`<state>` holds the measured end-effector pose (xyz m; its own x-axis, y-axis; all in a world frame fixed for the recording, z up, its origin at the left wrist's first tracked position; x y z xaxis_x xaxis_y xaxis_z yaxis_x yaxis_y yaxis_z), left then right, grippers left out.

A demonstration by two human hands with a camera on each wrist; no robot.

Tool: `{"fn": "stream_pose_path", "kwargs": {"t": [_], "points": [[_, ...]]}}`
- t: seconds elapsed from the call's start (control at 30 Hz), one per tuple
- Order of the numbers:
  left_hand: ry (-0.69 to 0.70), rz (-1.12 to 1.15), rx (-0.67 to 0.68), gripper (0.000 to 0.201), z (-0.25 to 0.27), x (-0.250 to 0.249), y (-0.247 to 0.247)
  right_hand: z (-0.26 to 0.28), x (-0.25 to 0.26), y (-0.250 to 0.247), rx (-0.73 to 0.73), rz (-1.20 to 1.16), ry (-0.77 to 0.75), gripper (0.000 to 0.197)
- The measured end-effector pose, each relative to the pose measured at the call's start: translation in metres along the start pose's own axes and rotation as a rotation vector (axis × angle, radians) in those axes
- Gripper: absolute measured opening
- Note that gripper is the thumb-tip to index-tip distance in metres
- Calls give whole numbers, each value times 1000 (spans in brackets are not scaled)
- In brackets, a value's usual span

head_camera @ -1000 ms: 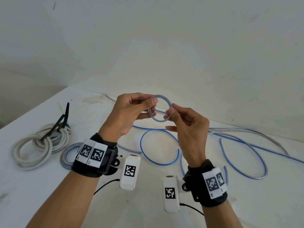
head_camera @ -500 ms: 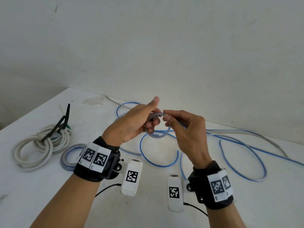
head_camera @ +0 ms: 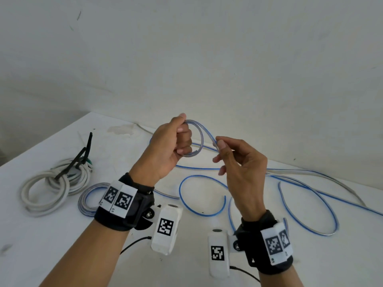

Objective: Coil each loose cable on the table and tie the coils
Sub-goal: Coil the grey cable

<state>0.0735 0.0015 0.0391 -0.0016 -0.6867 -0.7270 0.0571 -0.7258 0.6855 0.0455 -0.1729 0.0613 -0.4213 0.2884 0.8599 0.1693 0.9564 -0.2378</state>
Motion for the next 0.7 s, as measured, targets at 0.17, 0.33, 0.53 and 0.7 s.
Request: {"fn": "stream_pose_path", "kwargs": {"t": [0.17,0.33,0.53,0.7], "points": [[39,138,-26,46,4,-1,3,10,0,13,-41,29,7,8],[95,238,-50,45,7,2,7,13,-2,17,-59,-27,36,9],[110,304,-10,47,10,12,13,13,-5,12,-118,-76,65,10],[36,296,79,47,9,17,24,3,0,-7,-123,-64,30,10]]}}
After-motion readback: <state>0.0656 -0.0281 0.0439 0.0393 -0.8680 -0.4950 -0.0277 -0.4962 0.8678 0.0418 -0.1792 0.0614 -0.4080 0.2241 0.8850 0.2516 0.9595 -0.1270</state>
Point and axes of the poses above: each hand's wrist, its own z-axis away from the middle knuckle, its own y-axis out of the palm, x = y × z, the point moved 10 cm from there along -z, towards the middle knuckle, and after that the axes turned 14 degrees about z, right-handed, at the moved point
